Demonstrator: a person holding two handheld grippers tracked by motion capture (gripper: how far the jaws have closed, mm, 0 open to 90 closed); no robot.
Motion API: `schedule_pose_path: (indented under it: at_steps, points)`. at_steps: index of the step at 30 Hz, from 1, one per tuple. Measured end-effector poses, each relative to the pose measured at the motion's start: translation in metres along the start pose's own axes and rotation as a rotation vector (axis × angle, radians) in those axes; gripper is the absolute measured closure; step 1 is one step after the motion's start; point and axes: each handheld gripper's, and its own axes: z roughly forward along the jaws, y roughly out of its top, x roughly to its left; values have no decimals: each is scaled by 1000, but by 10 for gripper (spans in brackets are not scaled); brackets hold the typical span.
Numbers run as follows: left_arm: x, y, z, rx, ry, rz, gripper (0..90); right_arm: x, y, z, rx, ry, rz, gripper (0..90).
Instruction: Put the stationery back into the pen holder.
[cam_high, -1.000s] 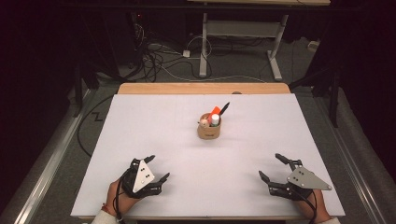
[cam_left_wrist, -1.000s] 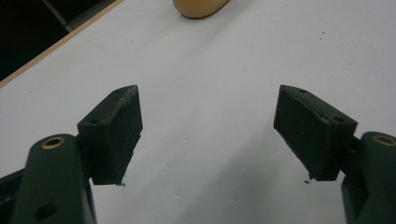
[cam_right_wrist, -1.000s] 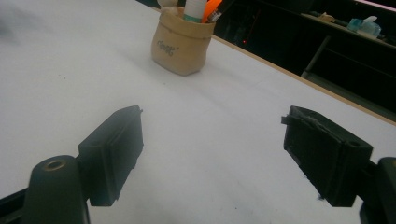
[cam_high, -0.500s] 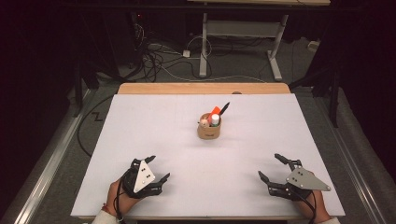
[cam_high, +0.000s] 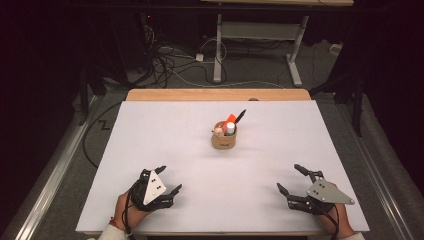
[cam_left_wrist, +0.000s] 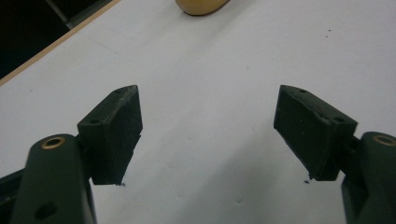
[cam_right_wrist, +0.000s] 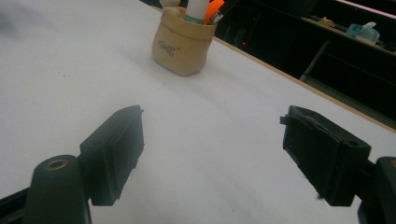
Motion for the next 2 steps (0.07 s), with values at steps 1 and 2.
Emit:
schedule_pose_path:
  at_steps: [1,2]
  points:
    - [0,0,0,-3,1,-3,230,0,0,0,0,-2,1,208]
    - [0,0,1,-1,2,-3,230,0,0,0,1,-2,2,208]
